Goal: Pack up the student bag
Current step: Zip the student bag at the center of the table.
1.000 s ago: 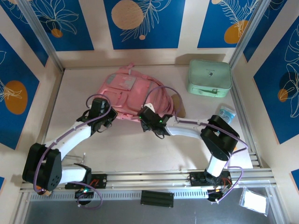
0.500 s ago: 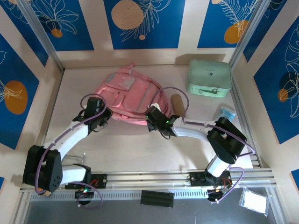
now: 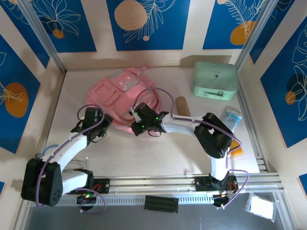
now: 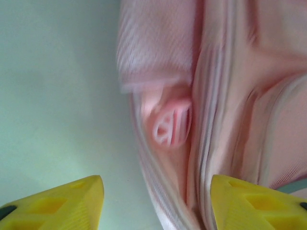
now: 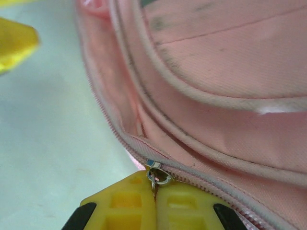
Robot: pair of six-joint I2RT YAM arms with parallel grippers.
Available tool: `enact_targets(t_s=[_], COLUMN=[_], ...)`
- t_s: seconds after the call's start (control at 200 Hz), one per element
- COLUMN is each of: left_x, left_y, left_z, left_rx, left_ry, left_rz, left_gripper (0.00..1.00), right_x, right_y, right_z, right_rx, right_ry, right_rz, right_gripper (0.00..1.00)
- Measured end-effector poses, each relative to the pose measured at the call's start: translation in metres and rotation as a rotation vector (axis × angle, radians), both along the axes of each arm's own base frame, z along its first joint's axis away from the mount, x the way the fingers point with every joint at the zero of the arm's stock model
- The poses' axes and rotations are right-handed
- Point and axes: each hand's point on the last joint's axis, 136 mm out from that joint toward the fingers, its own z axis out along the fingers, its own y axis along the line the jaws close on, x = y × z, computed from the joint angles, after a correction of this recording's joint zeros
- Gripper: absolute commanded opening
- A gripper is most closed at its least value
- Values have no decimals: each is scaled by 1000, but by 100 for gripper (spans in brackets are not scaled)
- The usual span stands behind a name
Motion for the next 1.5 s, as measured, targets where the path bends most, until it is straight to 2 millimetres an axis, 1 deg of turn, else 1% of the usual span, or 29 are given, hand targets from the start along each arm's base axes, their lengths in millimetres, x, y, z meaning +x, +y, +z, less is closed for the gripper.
enact_targets(t_s=[0.06,0.14,0.275,0.385,0.47,0.585,0.67,0.765,0.855,0.93,1.03,1.1,1.24,1.355,1.435,1.5], left_x=[-4,-7,-5,-1,2,8,9,12,14,13,14,15,15,15,14,14], left_y=[-4,-7,-12,-20,-25,-29,-31,-33,-34,-35,-36,-36,-36,-38,-37,-37], left_z=[-3,-6,-6,-3,-5,-14,-21,-24,-28,-31,-30,-29,-28,-26,-26,-26], left_rx=[-24,-57,-101,-124,-143,-155,-169,-180,-183,-184,-190,-189,-183,-180,-175,-171], left_ry=[9,11,-1,-18,-23,-8,6,5,7,17,11,8,2,-5,-4,-5], left_rz=[6,22,42,46,49,61,77,83,84,88,89,87,76,67,63,59], left_gripper=[67,68,68,66,60,50,44,33,21,12,6,0,0,0,0,0], right_x=[-1,-5,-9,-12,-14,-15,-16,-16,-15,-12,-9,-6,1,8,12,13], right_y=[11,20,22,22,22,21,21,19,13,5,-7,-20,-53,-74,-80,-81], right_z=[4,7,7,7,6,5,5,2,-3,-7,-7,-5,0,1,0,-1], right_rx=[21,42,54,55,51,51,50,40,11,-21,-62,-91,-137,-162,-170,-173], right_ry=[7,19,40,51,59,67,73,76,76,66,54,39,20,12,19,21], right_rz=[23,49,69,76,79,83,81,77,52,25,-25,-72,-165,-219,-235,-237], right_gripper=[0,0,0,0,0,0,0,0,0,0,0,1,6,9,12,13])
